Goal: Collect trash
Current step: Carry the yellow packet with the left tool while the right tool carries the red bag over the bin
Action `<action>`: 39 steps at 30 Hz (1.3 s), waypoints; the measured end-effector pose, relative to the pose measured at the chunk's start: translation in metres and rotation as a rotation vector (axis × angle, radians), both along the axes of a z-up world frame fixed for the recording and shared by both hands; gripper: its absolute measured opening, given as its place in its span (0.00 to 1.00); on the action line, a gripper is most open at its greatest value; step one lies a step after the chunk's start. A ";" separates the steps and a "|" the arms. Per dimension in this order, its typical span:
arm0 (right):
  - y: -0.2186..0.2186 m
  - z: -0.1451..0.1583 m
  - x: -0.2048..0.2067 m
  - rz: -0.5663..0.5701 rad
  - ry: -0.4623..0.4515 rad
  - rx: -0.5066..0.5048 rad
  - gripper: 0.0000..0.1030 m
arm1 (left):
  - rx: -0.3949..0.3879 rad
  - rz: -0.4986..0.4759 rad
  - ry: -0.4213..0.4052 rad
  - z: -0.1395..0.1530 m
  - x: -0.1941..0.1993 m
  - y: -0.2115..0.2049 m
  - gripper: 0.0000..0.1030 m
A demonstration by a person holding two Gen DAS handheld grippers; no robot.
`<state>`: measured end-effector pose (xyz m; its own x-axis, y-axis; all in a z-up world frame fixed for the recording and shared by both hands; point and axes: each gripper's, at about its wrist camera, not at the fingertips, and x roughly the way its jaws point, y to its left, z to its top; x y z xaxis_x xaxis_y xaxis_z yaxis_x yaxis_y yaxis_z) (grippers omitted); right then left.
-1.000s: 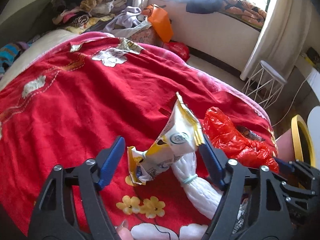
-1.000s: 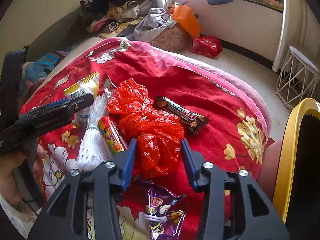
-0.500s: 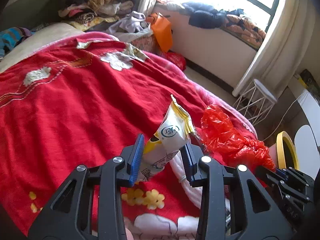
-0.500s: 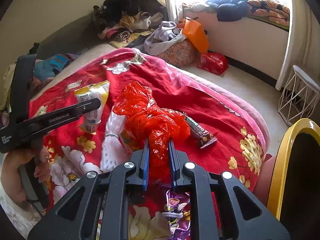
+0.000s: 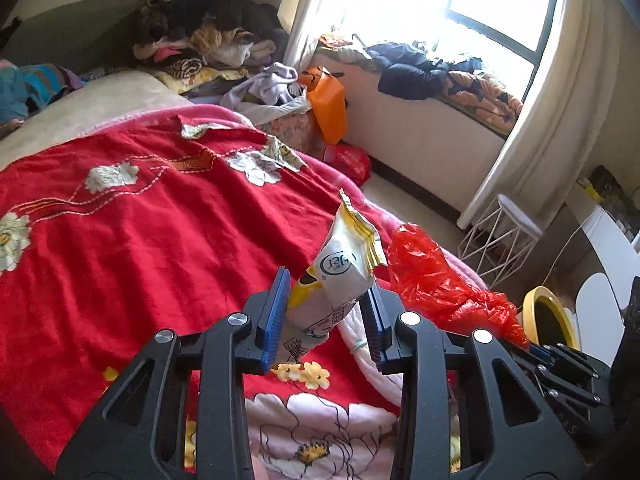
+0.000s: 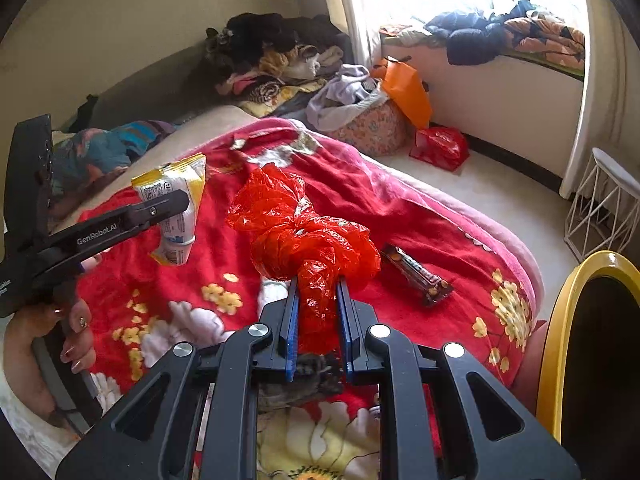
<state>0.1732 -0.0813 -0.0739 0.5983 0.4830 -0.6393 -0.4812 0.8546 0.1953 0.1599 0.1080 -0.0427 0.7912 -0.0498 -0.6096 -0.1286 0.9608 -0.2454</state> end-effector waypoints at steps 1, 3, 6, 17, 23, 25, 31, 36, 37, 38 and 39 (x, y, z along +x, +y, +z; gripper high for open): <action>0.000 0.003 -0.002 0.002 -0.004 0.004 0.16 | 0.005 -0.001 -0.003 0.002 -0.002 0.000 0.27; -0.001 0.006 -0.006 0.002 -0.010 0.015 0.16 | 0.011 -0.004 -0.014 0.007 -0.009 -0.001 0.27; -0.002 0.010 -0.014 0.001 -0.009 0.023 0.16 | 0.013 -0.005 -0.019 0.011 -0.019 0.000 0.27; -0.010 0.018 -0.033 -0.012 -0.012 0.043 0.16 | 0.016 -0.006 -0.030 0.014 -0.053 0.011 0.27; -0.017 0.022 -0.040 -0.028 -0.022 0.042 0.16 | 0.021 -0.017 -0.046 0.020 -0.063 0.009 0.26; -0.020 0.022 -0.041 -0.033 -0.022 0.046 0.16 | 0.019 -0.021 -0.048 0.021 -0.066 0.008 0.26; -0.029 0.025 -0.048 -0.056 -0.026 0.048 0.16 | 0.017 -0.040 -0.067 0.028 -0.069 0.001 0.26; -0.041 0.029 -0.054 -0.082 -0.028 0.053 0.16 | 0.021 -0.068 -0.084 0.034 -0.071 -0.010 0.26; -0.044 0.030 -0.055 -0.089 -0.030 0.053 0.16 | 0.021 -0.076 -0.087 0.035 -0.071 -0.013 0.26; -0.047 0.031 -0.055 -0.097 -0.030 0.054 0.16 | 0.021 -0.081 -0.089 0.036 -0.071 -0.015 0.26; -0.050 0.032 -0.055 -0.104 -0.031 0.056 0.16 | 0.022 -0.088 -0.091 0.036 -0.072 -0.018 0.26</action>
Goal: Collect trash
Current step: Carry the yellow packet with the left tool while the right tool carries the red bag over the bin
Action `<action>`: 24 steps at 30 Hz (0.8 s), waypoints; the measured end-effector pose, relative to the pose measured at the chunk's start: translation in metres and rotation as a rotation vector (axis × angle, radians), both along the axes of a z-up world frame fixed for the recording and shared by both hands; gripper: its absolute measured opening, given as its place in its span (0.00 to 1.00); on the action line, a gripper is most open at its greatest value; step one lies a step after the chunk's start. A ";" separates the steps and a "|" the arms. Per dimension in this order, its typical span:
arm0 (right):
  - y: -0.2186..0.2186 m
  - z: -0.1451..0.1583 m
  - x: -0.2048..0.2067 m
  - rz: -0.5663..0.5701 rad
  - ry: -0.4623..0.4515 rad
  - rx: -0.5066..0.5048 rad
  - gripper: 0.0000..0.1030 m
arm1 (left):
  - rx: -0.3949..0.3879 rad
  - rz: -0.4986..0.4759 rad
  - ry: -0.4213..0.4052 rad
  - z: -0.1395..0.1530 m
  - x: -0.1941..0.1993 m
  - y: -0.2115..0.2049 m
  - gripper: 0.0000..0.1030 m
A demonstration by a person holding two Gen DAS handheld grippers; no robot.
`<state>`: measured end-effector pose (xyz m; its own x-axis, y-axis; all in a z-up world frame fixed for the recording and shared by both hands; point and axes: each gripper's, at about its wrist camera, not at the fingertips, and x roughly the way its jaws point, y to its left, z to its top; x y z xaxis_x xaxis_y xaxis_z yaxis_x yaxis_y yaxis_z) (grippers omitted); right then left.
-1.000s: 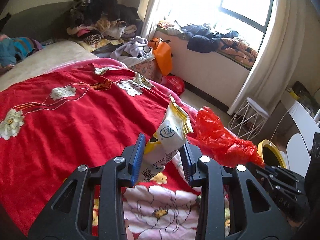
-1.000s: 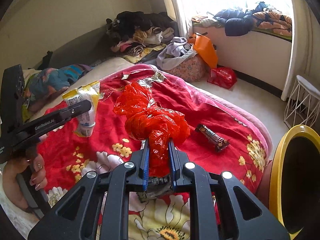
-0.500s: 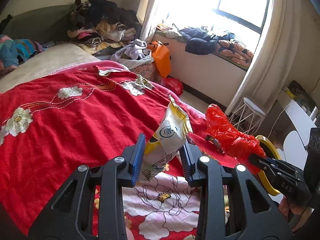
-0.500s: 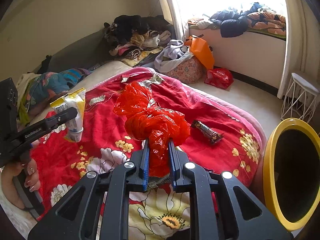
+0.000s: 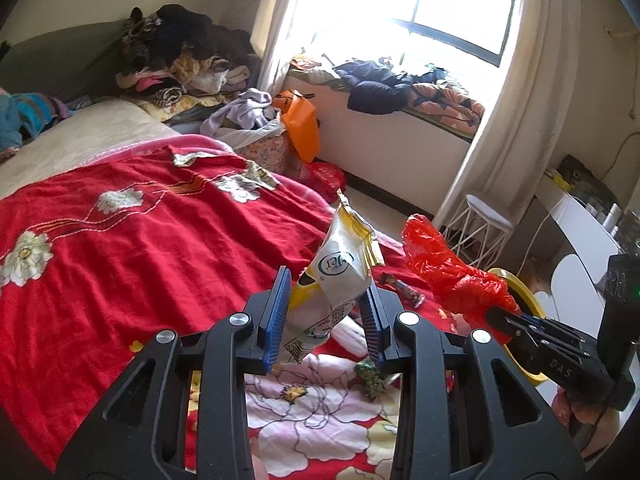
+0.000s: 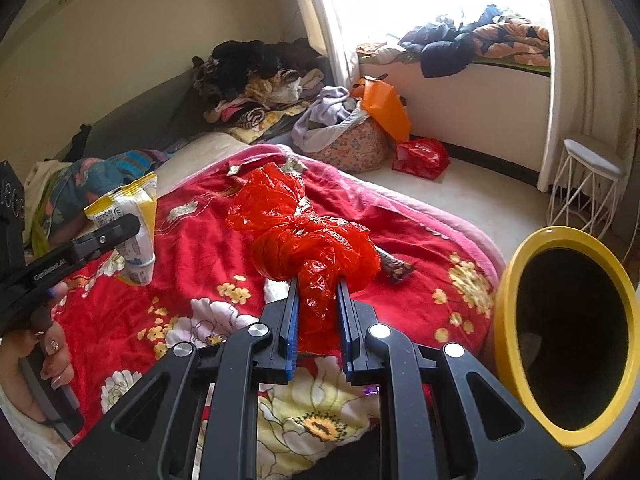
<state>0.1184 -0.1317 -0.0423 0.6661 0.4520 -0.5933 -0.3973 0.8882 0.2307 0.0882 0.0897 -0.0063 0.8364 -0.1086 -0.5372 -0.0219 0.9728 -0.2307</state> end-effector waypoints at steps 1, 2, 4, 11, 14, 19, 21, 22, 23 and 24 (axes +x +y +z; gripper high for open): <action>-0.004 0.002 0.000 -0.010 -0.003 0.005 0.16 | 0.001 -0.005 -0.001 0.001 0.000 -0.003 0.26; -0.008 0.003 -0.001 -0.018 -0.005 0.008 0.16 | 0.002 -0.012 -0.003 0.001 0.000 -0.006 0.26; -0.012 0.003 0.000 -0.031 -0.005 0.015 0.16 | 0.007 -0.023 -0.005 0.002 0.000 -0.011 0.26; -0.036 0.004 -0.001 -0.077 0.001 0.032 0.16 | 0.019 -0.066 -0.003 0.004 0.003 -0.032 0.26; -0.046 0.005 -0.002 -0.102 0.001 0.041 0.16 | 0.025 -0.085 -0.002 0.004 0.003 -0.041 0.26; -0.060 0.007 -0.002 -0.151 -0.010 0.043 0.16 | 0.036 -0.113 -0.004 0.005 0.002 -0.054 0.26; -0.066 0.007 -0.002 -0.167 -0.009 0.050 0.16 | 0.035 -0.124 -0.001 0.005 0.003 -0.061 0.26; -0.068 0.008 -0.001 -0.175 -0.009 0.049 0.16 | 0.035 -0.128 -0.001 0.006 0.003 -0.062 0.26; -0.071 0.008 -0.001 -0.186 -0.012 0.045 0.16 | 0.035 -0.136 -0.001 0.006 0.004 -0.067 0.26; -0.074 0.008 -0.001 -0.195 -0.015 0.044 0.16 | 0.036 -0.141 -0.002 0.006 0.004 -0.070 0.26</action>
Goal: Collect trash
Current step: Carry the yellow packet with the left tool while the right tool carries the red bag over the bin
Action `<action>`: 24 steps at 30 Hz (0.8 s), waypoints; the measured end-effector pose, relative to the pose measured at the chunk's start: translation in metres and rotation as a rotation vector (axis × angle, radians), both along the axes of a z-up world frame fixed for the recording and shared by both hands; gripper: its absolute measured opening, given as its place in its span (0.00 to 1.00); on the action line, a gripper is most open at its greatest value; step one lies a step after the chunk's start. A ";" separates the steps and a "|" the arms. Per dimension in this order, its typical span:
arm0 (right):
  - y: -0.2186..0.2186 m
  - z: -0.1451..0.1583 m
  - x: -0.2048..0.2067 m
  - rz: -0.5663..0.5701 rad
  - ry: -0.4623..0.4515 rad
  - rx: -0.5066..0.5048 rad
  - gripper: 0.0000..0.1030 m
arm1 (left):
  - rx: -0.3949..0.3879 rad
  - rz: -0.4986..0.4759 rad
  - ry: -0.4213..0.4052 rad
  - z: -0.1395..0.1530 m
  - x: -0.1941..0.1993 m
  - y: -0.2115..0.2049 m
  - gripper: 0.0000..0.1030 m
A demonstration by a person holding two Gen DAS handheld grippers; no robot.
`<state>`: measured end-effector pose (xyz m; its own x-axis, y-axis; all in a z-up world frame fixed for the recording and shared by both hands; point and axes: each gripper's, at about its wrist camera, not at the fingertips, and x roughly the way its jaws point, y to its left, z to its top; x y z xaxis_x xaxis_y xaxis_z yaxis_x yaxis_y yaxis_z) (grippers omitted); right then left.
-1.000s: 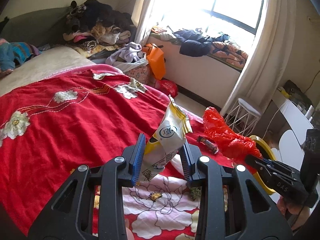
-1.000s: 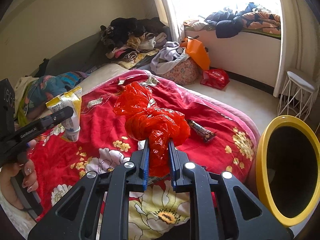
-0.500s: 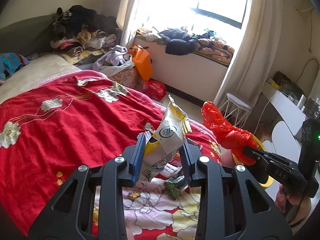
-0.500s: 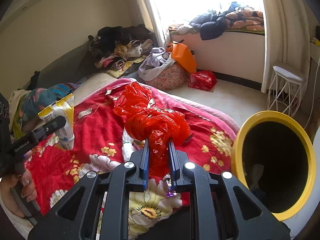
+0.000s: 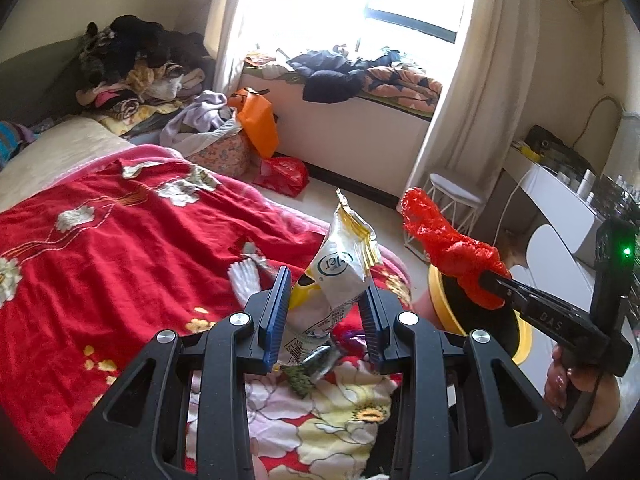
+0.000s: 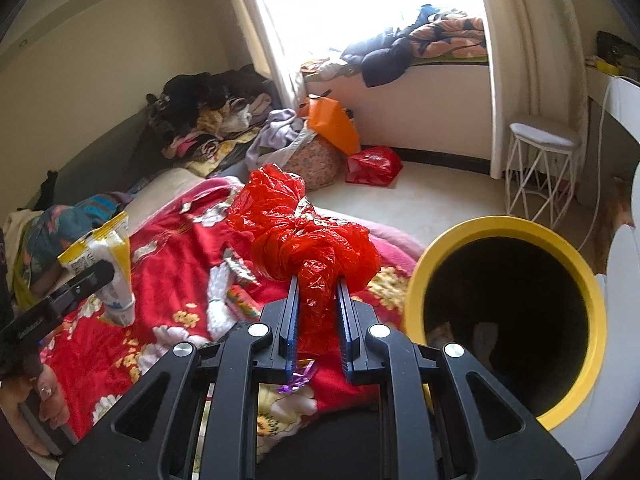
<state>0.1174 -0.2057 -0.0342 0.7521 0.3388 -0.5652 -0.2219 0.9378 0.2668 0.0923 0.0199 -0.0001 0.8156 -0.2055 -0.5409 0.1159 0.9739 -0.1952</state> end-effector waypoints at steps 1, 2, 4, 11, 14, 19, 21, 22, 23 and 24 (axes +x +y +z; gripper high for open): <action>-0.002 0.000 0.000 -0.006 -0.001 0.000 0.16 | 0.002 -0.006 -0.001 0.000 0.000 -0.004 0.26; -0.005 0.000 0.000 -0.015 -0.003 -0.001 0.16 | 0.004 -0.014 -0.001 0.001 0.000 -0.008 0.26; -0.011 0.001 -0.001 -0.037 -0.007 -0.006 0.16 | 0.009 -0.033 -0.005 0.002 0.001 -0.017 0.26; -0.040 -0.001 0.000 -0.105 -0.011 -0.007 0.16 | 0.007 -0.096 -0.007 0.003 0.008 -0.047 0.26; -0.052 -0.003 0.000 -0.133 -0.008 0.004 0.16 | 0.011 -0.116 -0.008 0.003 0.011 -0.058 0.26; -0.067 -0.006 -0.001 -0.171 -0.007 0.004 0.16 | 0.019 -0.150 -0.006 0.001 0.016 -0.080 0.26; -0.075 -0.008 -0.001 -0.189 -0.002 0.011 0.16 | 0.026 -0.166 -0.002 -0.001 0.017 -0.089 0.26; -0.077 -0.008 -0.001 -0.195 -0.002 0.014 0.16 | 0.029 -0.172 -0.002 -0.001 0.017 -0.093 0.26; -0.081 -0.009 -0.002 -0.205 -0.001 0.014 0.16 | 0.031 -0.179 -0.001 -0.002 0.017 -0.097 0.26; -0.084 -0.009 -0.002 -0.212 -0.002 0.014 0.16 | 0.034 -0.187 0.000 -0.003 0.017 -0.101 0.26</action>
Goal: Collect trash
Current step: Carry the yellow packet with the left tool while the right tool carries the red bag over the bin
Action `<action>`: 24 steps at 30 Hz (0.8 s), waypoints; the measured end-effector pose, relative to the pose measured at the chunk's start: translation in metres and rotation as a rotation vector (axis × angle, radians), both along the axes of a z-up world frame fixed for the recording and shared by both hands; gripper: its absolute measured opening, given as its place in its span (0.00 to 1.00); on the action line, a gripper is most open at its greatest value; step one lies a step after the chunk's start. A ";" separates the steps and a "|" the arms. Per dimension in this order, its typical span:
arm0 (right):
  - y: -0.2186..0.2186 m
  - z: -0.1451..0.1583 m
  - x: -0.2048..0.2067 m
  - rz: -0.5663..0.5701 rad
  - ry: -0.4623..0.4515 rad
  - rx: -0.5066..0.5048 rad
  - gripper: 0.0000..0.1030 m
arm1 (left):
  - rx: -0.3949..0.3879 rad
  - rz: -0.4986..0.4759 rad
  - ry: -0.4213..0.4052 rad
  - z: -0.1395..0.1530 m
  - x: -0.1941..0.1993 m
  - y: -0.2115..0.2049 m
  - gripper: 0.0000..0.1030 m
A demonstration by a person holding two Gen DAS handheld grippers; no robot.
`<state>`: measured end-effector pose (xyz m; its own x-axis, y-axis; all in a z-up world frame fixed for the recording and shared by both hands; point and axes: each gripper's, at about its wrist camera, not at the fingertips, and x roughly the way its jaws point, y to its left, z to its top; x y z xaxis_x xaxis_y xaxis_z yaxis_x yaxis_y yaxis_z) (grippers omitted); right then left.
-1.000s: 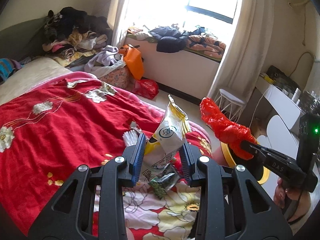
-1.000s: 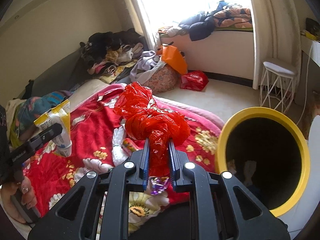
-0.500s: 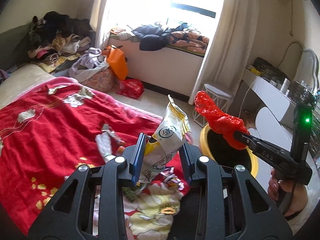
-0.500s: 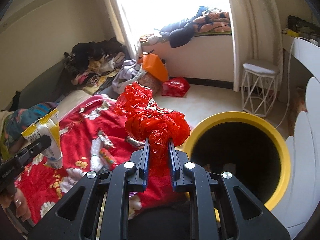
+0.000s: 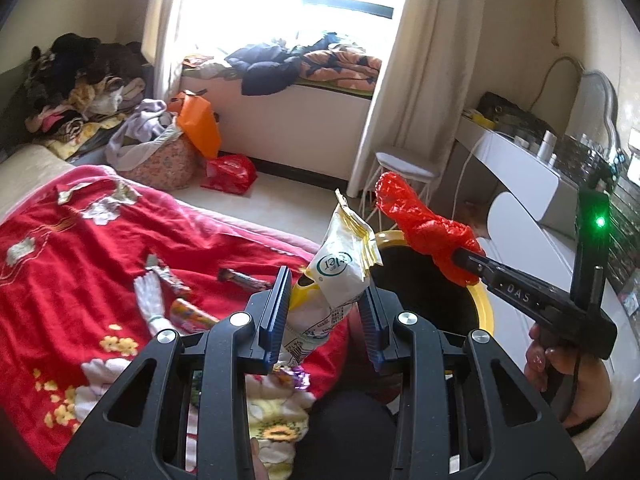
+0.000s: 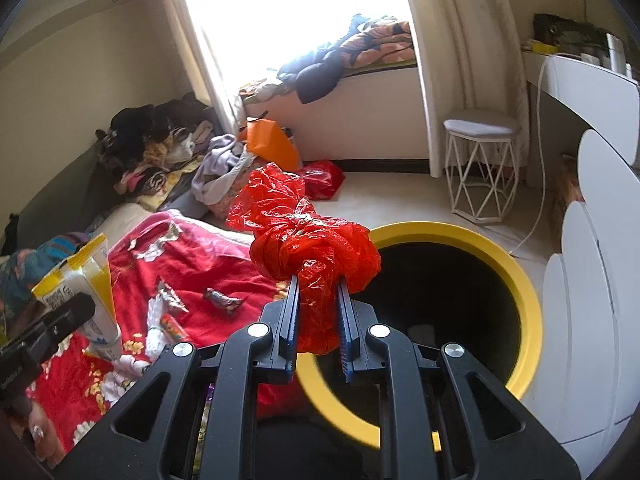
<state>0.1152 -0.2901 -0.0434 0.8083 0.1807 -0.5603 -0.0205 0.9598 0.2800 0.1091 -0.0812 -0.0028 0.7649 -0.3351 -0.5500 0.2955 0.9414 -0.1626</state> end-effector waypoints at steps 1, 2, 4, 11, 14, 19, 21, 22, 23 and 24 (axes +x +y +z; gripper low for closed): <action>-0.004 0.000 0.000 -0.010 -0.001 0.002 0.16 | 0.004 -0.005 0.000 -0.001 0.000 -0.003 0.26; -0.007 0.000 -0.001 -0.016 -0.001 0.004 0.16 | 0.009 -0.014 0.002 -0.002 0.001 -0.007 0.26; -0.013 -0.001 -0.001 -0.030 0.000 0.006 0.16 | 0.013 -0.024 0.004 -0.003 0.001 -0.014 0.26; -0.034 -0.008 -0.003 -0.082 0.013 0.014 0.16 | 0.026 -0.064 0.009 -0.006 0.003 -0.037 0.26; -0.043 -0.012 -0.004 -0.102 0.019 0.019 0.16 | 0.032 -0.082 0.013 -0.009 0.005 -0.047 0.25; -0.057 -0.016 -0.006 -0.139 0.025 0.019 0.16 | 0.043 -0.109 0.024 -0.014 0.007 -0.062 0.25; -0.063 -0.018 -0.006 -0.152 0.032 0.027 0.16 | 0.047 -0.122 0.031 -0.017 0.008 -0.069 0.25; -0.064 -0.019 -0.005 -0.158 0.035 0.030 0.16 | 0.049 -0.125 0.032 -0.018 0.008 -0.071 0.25; -0.067 -0.020 -0.005 -0.166 0.038 0.032 0.16 | 0.050 -0.131 0.034 -0.019 0.009 -0.074 0.25; -0.070 -0.021 -0.005 -0.174 0.041 0.035 0.16 | 0.051 -0.137 0.036 -0.020 0.010 -0.077 0.25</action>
<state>0.1103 -0.3606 -0.0649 0.8056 0.0595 -0.5894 0.1577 0.9376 0.3101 0.1186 -0.1579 -0.0229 0.6938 -0.4057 -0.5950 0.4163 0.9001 -0.1284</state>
